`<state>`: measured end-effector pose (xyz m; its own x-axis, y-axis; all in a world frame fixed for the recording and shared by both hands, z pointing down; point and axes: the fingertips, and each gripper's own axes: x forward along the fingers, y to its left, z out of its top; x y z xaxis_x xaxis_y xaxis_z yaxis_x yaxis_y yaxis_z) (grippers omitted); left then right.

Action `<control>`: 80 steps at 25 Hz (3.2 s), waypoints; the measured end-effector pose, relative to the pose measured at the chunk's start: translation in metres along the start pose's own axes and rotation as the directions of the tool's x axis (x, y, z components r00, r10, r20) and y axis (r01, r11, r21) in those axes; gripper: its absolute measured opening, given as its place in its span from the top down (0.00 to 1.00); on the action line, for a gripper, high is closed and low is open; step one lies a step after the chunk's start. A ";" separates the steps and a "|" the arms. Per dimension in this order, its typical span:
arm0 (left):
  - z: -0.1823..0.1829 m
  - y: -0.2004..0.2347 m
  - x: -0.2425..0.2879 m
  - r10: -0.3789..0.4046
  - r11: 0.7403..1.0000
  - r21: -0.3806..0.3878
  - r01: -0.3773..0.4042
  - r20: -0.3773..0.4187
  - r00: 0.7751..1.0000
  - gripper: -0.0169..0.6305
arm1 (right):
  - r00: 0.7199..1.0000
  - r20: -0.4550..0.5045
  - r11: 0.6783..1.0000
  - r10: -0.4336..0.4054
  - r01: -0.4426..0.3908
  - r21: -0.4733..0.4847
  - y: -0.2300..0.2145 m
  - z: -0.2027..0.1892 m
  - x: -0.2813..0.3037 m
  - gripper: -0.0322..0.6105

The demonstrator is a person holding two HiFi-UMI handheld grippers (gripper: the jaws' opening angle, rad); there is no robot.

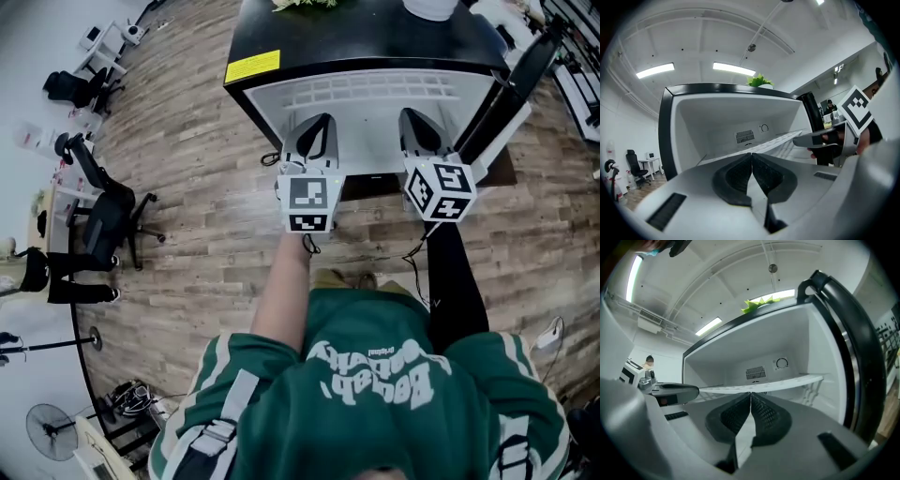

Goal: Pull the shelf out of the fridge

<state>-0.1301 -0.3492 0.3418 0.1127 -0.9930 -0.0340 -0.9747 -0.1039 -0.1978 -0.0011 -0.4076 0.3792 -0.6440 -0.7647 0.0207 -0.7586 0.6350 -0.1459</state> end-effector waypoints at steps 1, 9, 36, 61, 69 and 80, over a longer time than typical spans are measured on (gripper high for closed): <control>-0.001 0.000 0.000 0.000 1.000 -0.004 0.000 -0.002 1.000 0.95 | 1.000 -0.003 1.000 0.001 -0.001 0.007 0.000 -0.001 0.001 0.93; -0.003 0.005 0.003 -0.011 1.000 -0.028 0.011 0.013 1.000 0.95 | 1.000 -0.009 0.998 -0.011 0.012 0.054 -0.002 -0.004 0.003 0.93; -0.006 0.001 0.014 -0.116 0.993 -0.020 0.117 0.028 0.993 0.95 | 0.996 0.088 0.773 0.008 -0.062 0.632 0.004 -0.003 0.025 0.80; -0.008 0.011 0.005 -0.096 0.995 -0.033 0.097 0.026 0.995 0.95 | 0.952 0.291 0.399 -0.091 -0.233 0.887 -0.008 0.007 0.040 0.83; -0.010 0.015 0.010 -0.089 0.994 -0.058 0.090 0.027 0.996 0.95 | 0.945 0.282 0.340 -0.165 -0.214 0.916 -0.013 0.007 0.046 0.83; -0.011 0.017 0.015 -0.103 0.992 -0.072 0.106 0.039 0.994 0.95 | 0.942 0.260 0.328 -0.212 -0.182 0.927 -0.020 0.007 0.062 0.84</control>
<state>-0.1468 -0.3664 0.3490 0.2201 -0.9741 -0.0514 -0.9687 -0.2121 -0.1293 -0.0255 -0.4682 0.3764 -0.4201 -0.8835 -0.2071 -0.0406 0.2463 -0.9683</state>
